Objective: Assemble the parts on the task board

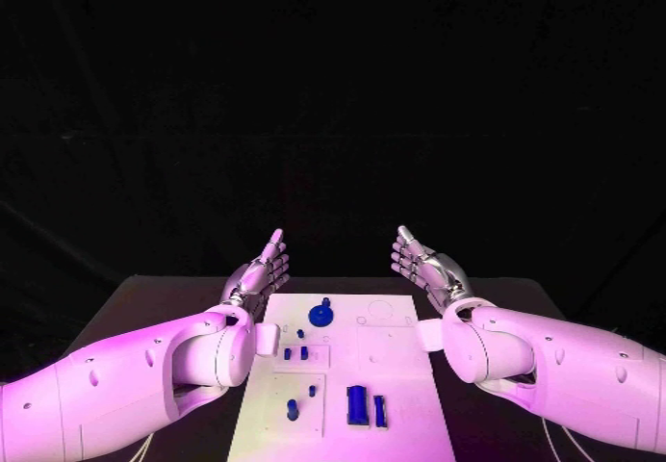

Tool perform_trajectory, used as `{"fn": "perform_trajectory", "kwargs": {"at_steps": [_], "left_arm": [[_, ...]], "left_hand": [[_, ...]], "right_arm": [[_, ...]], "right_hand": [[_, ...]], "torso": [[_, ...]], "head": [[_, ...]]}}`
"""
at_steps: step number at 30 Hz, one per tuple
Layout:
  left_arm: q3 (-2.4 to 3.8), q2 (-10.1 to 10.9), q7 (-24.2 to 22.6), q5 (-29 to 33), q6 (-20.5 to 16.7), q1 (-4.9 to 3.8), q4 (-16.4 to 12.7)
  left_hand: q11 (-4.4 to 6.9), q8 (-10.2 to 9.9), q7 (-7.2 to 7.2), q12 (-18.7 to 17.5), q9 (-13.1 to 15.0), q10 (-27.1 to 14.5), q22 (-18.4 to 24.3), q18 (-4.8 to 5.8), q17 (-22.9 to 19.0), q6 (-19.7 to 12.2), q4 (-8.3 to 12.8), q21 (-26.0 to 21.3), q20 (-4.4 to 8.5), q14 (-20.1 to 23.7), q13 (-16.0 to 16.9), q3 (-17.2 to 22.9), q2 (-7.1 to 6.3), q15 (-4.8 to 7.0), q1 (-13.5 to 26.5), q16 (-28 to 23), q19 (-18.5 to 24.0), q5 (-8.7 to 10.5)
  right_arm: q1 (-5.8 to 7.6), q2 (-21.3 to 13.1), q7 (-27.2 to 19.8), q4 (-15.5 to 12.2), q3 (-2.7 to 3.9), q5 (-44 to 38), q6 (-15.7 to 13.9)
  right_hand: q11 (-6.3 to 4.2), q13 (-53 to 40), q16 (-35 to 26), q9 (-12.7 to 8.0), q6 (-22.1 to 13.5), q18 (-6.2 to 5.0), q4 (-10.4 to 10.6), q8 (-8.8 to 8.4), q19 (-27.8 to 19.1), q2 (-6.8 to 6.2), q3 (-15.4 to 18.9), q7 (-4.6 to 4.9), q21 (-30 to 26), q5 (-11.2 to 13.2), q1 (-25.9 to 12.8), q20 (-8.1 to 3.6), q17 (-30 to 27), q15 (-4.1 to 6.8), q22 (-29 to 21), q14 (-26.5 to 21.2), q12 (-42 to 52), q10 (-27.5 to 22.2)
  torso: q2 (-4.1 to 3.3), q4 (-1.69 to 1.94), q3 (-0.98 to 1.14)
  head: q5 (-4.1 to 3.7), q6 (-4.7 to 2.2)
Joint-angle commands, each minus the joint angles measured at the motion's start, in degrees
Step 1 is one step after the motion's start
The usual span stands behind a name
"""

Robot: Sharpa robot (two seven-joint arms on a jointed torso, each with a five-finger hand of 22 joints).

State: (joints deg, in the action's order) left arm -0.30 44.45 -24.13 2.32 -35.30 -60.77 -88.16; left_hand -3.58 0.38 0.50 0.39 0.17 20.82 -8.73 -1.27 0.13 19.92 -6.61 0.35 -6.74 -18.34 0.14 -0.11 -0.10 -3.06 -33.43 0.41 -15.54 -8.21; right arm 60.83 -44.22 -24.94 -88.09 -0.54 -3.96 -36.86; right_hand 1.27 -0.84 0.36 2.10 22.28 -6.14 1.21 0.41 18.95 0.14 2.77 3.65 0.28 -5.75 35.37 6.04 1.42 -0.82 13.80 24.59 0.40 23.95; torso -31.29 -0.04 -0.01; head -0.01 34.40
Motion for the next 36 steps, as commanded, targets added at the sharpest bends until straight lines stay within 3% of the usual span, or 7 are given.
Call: {"fn": "perform_trajectory", "kwargs": {"at_steps": [1, 2, 4, 5, 8, 9, 36], "left_arm": [[0.23, 0.2, -5.3, -2.2, -8.1, 0.43, -1.4], [0.27, 0.2, -5.5, -2.2, -8.4, 0.52, -1.6], [0.29, 0.2, -5.6, -2.3, -8.8, 0.59, -1.8], [0.3, 0.2, -5.7, -2.3, -8.8, 0.6, -1.8], [0.3, 0.2, -5.7, -2.3, -8.8, 0.6, -1.8], [0.3, 0.2, -5.7, -2.3, -8.8, 0.6, -1.8], [0.3, 0.2, -5.7, -2.3, -8.8, 0.6, -1.8]], "left_hand": [[3.58, -0.4, -0.5, -0.4, -0.2, -6.9, 2.9, 1.27, -0.1, -6.5, 2.1, -0.4, 2.19, 6.0, -0.1, 0.1, 0.1, 3.06, 11.0, -0.4, 5.1, 2.74], [3.58, -0.4, -0.5, -0.4, -0.2, -7.5, 3.1, 1.27, -0.1, -7.1, 2.3, -0.4, 2.38, 6.5, -0.1, 0.1, 0.1, 3.06, 11.9, -0.4, 5.5, 2.91], [3.58, -0.4, -0.5, -0.4, -0.2, -8.1, 3.4, 1.27, -0.1, -7.8, 2.5, -0.4, 2.72, 7.2, -0.1, 0.1, 0.1, 3.06, 13.0, -0.4, 6.0, 3.22], [3.58, -0.4, -0.5, -0.4, -0.2, -8.6, 3.6, 1.27, -0.1, -8.2, 6.6, -0.4, 6.74, 7.6, -0.1, 0.1, 0.1, 3.06, 13.8, -0.4, 6.4, 3.38], [3.58, -0.4, -0.5, -0.4, -0.2, -10.1, 4.2, 1.27, -0.1, -9.6, 6.6, -0.4, 6.74, 8.8, -0.1, 0.1, 0.1, 3.06, 16.1, -0.4, 7.5, 3.96], [3.58, -0.4, -0.5, -0.4, -0.2, -10.8, 4.5, 1.27, -0.1, -10.2, 6.6, -0.4, 6.74, 9.4, -0.1, 0.1, 0.1, 3.06, 17.2, -0.4, 8.1, 8.21], [3.58, -0.4, -0.5, -0.4, -0.2, -20.8, 8.7, 1.27, -0.1, -19.9, 6.6, -0.4, 6.74, 18.3, -0.1, 0.1, 0.1, 3.06, 27.9, -0.4, 15.5, 8.21]], "right_arm": [[-0.56, -0.4, -4.7, -1.6, 0.44, 3.8, -7.0], [-0.63, -0.4, -4.8, -1.8, 0.51, 3.9, -7.2], [-0.67, -0.5, -4.9, -1.9, 0.54, 4.0, -7.3], [-0.67, -0.5, -4.9, -1.9, 0.54, 4.0, -7.3], [-0.67, -0.5, -4.9, -1.9, 0.54, 4.0, -7.3], [-0.67, -0.5, -4.9, -1.9, 0.54, 4.0, -7.3], [-0.67, -0.5, -4.9, -1.9, 0.54, 4.0, -7.3]], "right_hand": [[-1.27, 0.8, -0.4, -2.1, -7.3, 6.14, -1.2, -0.41, -6.3, -0.14, -2.8, -3.65, -0.3, 5.8, -11.6, -1.97, -1.4, 0.82, -4.5, -8.1, -0.4, -7.9], [-1.27, 0.8, -0.4, -2.1, -7.9, 6.14, -1.2, -0.41, -6.7, -0.14, -2.8, -3.65, -0.3, 5.8, -12.6, -6.04, -1.4, 0.82, -4.9, -8.7, -0.4, -8.5], [-1.27, 0.8, -0.4, -2.1, -8.7, 6.14, -1.2, -0.41, -7.4, -0.14, -2.8, -3.65, -0.3, 5.8, -13.8, -6.04, -1.4, 0.82, -5.4, -9.6, -0.4, -9.3], [-1.27, 0.8, -0.4, -2.1, -9.3, 6.14, -1.2, -0.41, -7.8, -0.14, -2.8, -3.65, -0.3, 5.8, -14.6, -6.04, -1.4, 0.82, -5.7, -10.2, -0.4, -9.9], [-1.27, 0.8, -0.4, -2.1, -10.8, 6.14, -1.2, -0.41, -9.0, -0.14, -2.8, -3.65, -0.3, 5.8, -17.0, -6.04, -1.4, 0.82, -6.6, -11.8, -0.4, -11.5], [-1.27, 0.8, -0.4, -2.1, -11.5, 6.14, -1.2, -0.41, -9.7, -0.14, -2.8, -3.65, -0.3, 5.8, -18.2, -6.04, -1.4, 0.82, -7.1, -12.7, -0.4, -12.3], [-1.27, 0.8, -0.4, -2.1, -22.3, 6.14, -1.2, -0.41, -18.9, -0.14, -2.8, -3.65, -0.3, 5.8, -29.5, -6.04, -1.4, 0.82, -13.8, -20.4, -0.4, -23.9]], "torso": [[0.11, 0.04, 0.01], [0.11, 0.04, 0.01], [0.11, 0.04, 0.01], [0.11, 0.04, 0.01], [0.11, 0.04, 0.01], [0.11, 0.04, 0.01], [0.11, 0.04, 0.01]], "head": [[0.01, -0.03], [0.01, -0.03], [0.01, -0.03], [0.01, -0.03], [0.01, -0.03], [0.01, -0.03], [0.01, -0.03]]}}
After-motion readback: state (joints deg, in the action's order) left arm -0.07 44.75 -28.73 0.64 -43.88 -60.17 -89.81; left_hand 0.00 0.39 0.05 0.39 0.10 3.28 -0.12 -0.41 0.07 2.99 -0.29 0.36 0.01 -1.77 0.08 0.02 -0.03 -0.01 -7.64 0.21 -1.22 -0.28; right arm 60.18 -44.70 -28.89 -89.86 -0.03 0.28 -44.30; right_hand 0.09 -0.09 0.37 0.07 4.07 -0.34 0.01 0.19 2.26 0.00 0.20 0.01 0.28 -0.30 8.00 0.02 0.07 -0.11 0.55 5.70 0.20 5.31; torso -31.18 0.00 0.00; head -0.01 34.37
